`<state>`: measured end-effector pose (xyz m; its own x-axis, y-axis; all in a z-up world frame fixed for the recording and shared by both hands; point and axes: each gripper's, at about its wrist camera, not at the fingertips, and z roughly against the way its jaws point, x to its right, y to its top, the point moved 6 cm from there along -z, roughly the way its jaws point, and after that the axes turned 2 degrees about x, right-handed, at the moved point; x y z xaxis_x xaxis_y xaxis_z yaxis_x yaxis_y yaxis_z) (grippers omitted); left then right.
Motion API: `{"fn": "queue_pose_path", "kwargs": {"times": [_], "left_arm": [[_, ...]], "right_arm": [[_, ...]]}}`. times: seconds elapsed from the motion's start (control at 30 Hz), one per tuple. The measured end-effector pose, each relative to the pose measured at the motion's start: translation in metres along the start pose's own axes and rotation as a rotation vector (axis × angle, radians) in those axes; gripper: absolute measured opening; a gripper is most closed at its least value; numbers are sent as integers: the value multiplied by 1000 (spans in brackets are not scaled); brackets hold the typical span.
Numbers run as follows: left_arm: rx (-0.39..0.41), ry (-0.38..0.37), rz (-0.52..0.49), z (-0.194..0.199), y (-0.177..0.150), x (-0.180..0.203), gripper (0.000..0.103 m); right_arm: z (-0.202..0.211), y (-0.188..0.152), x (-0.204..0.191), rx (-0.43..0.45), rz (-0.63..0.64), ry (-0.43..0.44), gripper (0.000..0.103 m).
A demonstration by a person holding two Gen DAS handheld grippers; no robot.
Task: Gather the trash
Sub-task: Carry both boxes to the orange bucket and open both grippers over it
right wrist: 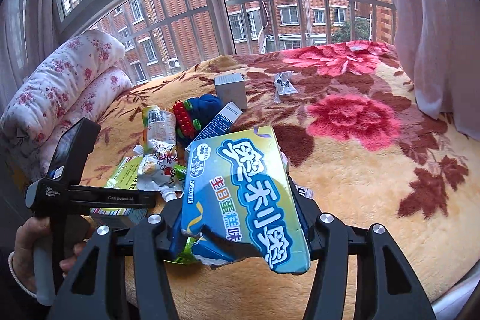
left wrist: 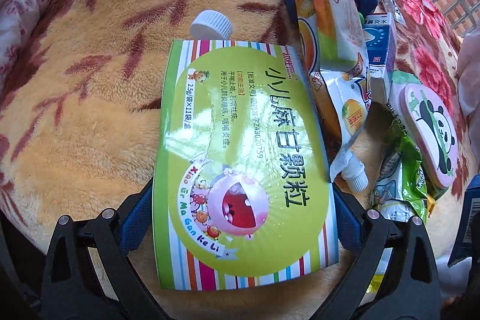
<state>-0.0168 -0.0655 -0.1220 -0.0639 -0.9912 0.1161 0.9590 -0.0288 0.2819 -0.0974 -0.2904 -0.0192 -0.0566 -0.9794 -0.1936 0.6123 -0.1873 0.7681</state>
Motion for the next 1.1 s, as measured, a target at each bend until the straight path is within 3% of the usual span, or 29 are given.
{"fn": "queue_pose_path", "kwargs": {"times": [0.2,0.3,0.5,0.77,0.93,1.1], "left_arm": [[62,53,-49,-1,-1,4,96],[115,64,-92,9,-7,5,87],[222,-21,-83,36,-28,-2,86],[441,-74,-189,94,-49,-2,86],[575,-11,-282,123,-83,-6,86],[579,-42,-327,130,-123,-12,86]], "right_arm": [[-3,-5,3,-14,-4,4,55],[-1,-7,1,-16,3,8,55],[7,-10,-13,-16,39,28,55],[25,-22,-44,-10,87,68,55],[46,-38,-53,2,108,73,55],[71,-66,-50,4,112,59,55]]}}
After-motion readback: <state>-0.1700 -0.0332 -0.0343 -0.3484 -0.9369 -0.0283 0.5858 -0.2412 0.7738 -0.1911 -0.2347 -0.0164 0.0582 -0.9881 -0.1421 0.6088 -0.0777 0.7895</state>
